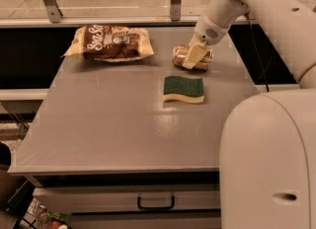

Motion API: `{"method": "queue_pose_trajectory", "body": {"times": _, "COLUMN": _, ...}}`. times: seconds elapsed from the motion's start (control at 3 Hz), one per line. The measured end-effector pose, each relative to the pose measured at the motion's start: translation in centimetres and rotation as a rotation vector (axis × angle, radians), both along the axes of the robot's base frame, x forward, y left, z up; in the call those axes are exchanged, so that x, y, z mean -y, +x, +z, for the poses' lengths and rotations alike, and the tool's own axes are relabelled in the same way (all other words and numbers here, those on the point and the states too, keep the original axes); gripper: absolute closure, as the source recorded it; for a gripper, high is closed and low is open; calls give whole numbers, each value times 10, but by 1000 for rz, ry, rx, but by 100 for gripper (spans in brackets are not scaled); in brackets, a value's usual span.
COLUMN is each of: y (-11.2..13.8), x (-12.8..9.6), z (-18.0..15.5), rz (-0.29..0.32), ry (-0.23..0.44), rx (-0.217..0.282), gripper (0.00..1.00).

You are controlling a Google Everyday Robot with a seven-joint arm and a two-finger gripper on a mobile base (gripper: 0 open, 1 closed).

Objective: Knock orange can over

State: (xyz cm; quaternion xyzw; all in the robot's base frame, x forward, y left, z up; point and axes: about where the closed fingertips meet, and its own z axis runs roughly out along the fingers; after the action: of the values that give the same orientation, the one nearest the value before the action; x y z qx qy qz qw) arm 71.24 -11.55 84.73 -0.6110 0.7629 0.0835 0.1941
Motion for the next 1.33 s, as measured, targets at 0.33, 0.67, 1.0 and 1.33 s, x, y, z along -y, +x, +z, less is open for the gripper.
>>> {"method": "queue_pose_trajectory", "body": {"times": 0.33, "y": 0, "x": 0, "z": 2, "rz": 0, "ry": 0, "rx": 0, "gripper": 82}}
{"method": "queue_pose_trajectory", "body": {"times": 0.67, "y": 1, "x": -2, "z": -1, "rz": 2, "ry": 0, "rx": -3, "gripper": 60}}
{"method": "queue_pose_trajectory", "body": {"times": 1.0, "y": 1, "x": -2, "z": 1, "rz": 2, "ry": 0, "rx": -3, "gripper": 36}}
{"method": "queue_pose_trajectory", "body": {"times": 1.33, "y": 2, "x": -3, "z": -1, "rz": 3, "ry": 1, "rx": -5, "gripper": 12}}
